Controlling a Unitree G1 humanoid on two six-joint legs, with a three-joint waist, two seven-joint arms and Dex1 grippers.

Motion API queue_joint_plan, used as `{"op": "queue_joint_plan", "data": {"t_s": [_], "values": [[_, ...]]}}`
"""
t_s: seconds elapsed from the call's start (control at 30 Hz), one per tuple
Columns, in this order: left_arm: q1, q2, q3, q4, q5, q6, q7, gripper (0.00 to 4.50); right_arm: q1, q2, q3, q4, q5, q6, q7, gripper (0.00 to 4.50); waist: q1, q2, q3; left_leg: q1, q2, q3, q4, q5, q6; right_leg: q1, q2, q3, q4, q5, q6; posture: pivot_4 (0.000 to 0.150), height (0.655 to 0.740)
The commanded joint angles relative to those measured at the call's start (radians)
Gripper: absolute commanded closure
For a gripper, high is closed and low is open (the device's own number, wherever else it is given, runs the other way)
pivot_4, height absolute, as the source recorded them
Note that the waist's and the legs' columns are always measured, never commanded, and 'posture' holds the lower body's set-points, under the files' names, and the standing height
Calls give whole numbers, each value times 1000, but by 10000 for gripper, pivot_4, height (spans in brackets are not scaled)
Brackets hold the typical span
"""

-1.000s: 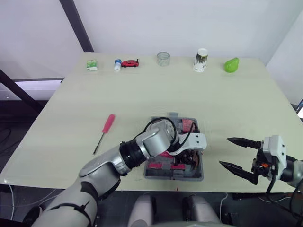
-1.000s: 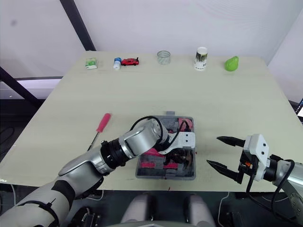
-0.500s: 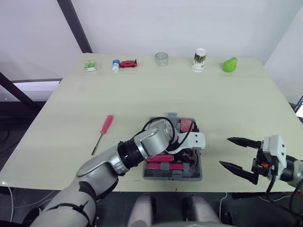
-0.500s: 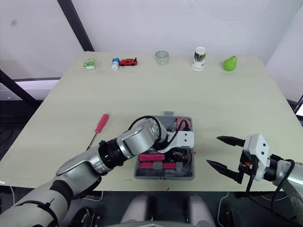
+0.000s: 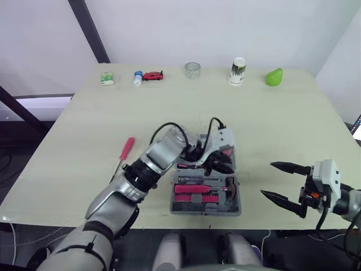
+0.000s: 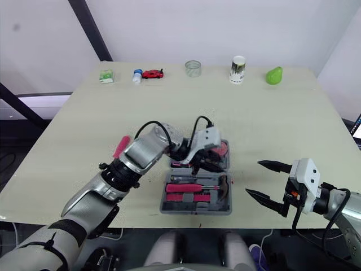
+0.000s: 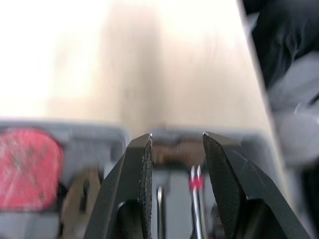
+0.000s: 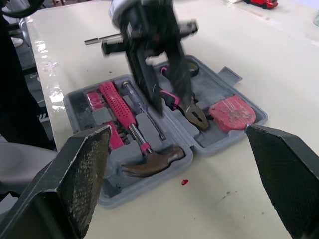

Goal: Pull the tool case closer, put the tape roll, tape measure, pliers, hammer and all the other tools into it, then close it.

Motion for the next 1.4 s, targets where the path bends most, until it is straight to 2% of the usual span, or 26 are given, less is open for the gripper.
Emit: {"op": "queue_joint_plan", "data": {"t_s": [0.03,0.27,0.33,0.37,0.4,0.47,0.7,0.9,1.17,1.3,1.4], "values": [[99,18,156,29,-80,-270,-64,28106,-2,8,-9,-22,11,-16,-3,0,-4,1,0,0,0,-1,0,0,0,0,0,0,0,0,0,1500,7400],[248,80,230,88,-130,-445,-191,28106,1,6,-15,-23,20,-13,7,0,3,1,0,0,-1,-1,0,0,0,0,0,0,0,0,0,1500,7400],[282,99,231,115,-120,-530,-231,33404,-1,5,-16,-18,22,-14,12,0,3,1,0,0,0,-1,0,0,0,0,0,0,0,0,0,1500,7400],[298,103,231,128,-116,-564,-248,33404,-2,4,-16,-16,22,-14,14,0,3,1,0,0,-1,-1,0,0,0,0,0,0,0,0,0,1500,7400],[307,103,232,137,-115,-581,-257,39062,-4,3,-16,-13,22,-14,16,0,3,1,-1,0,-1,-1,0,0,0,0,0,0,0,0,0,1500,7400],[322,103,228,162,-106,-623,-274,44095,-11,1,-14,-8,22,-14,20,0,3,1,-1,0,-1,-1,0,0,0,0,0,0,0,0,0,1500,7400],[348,94,185,263,-11,-770,-279,44095,-18,0,-13,1,19,-13,34,0,3,1,-1,0,-1,-1,0,0,0,0,0,0,0,0,0,1500,7400],[340,46,164,368,27,-780,-266,44095,-17,3,-10,7,12,-19,39,0,3,1,-1,0,-1,-1,0,0,0,0,0,0,0,0,0,1500,7400],[342,49,84,512,187,-878,-223,44095,-11,6,-13,9,8,-26,41,0,2,5,-4,2,-1,-1,0,0,0,2,0,0,0,0,0,1500,7400],[371,47,80,498,187,-851,-215,44095,0,7,-15,9,9,-31,43,0,1,9,-9,4,-1,-2,0,0,0,4,0,0,0,0,0,1500,7400],[384,33,115,459,141,-835,-201,44095,2,7,-15,12,10,-33,43,0,1,10,-12,8,-1,-2,-1,0,0,7,0,0,-1,0,0,1500,7400]]}}
